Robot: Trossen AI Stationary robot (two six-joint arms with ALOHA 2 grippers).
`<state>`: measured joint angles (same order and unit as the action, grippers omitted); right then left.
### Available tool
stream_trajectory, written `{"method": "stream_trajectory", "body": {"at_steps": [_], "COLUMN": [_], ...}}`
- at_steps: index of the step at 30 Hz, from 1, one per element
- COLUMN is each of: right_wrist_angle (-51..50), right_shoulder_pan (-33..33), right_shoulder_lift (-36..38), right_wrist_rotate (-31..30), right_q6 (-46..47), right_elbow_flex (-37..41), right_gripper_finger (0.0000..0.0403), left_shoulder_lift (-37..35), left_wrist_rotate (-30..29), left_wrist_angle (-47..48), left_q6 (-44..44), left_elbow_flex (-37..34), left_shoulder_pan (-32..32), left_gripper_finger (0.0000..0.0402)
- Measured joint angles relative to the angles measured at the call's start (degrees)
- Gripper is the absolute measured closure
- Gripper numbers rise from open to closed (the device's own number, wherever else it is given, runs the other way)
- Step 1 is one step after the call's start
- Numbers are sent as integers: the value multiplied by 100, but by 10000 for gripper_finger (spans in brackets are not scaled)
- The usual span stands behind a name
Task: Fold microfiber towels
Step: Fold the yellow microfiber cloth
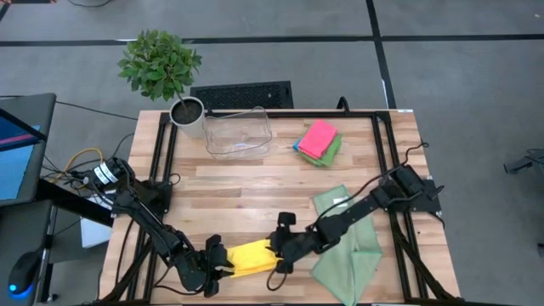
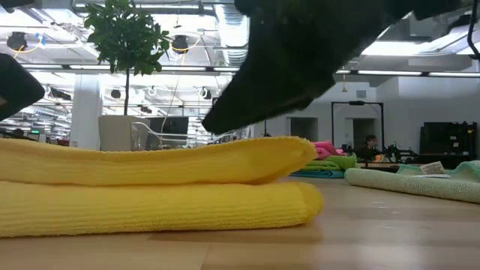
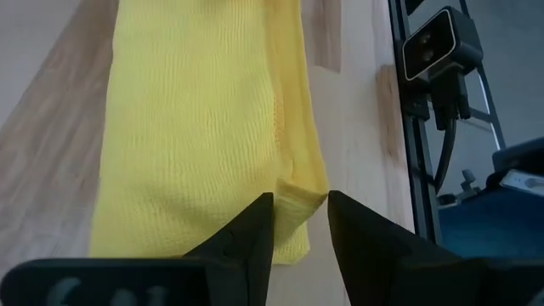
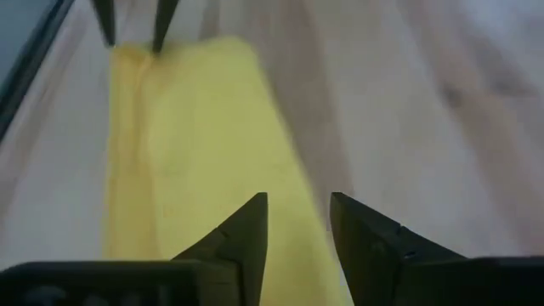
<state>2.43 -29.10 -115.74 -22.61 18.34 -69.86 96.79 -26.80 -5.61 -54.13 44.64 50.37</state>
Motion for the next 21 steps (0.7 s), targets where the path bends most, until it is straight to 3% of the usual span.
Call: {"method": "stream_trajectory", "body": {"at_steps": [3, 16, 21], "right_wrist_angle": [-89, -990, -854], "right_shoulder_pan": [-20, -825, -847], "right_shoulder_lift": [17, 24, 33], "right_wrist_rotate": [360, -44, -803], "right_q6": [275, 1107, 639], "right_elbow_flex": [-20, -12, -175], "right_gripper_finger": [261, 290, 292], "left_shoulder_lift": [0, 0, 0], "left_wrist_rotate": [6, -24, -68], "left_wrist_angle": [3, 9, 9], "left_q6": [3, 92, 94], "left_elbow_flex": [0, -2, -2], "left_shoulder_pan": [0, 1, 0], "left_gripper_finger": [296, 297, 297]}}
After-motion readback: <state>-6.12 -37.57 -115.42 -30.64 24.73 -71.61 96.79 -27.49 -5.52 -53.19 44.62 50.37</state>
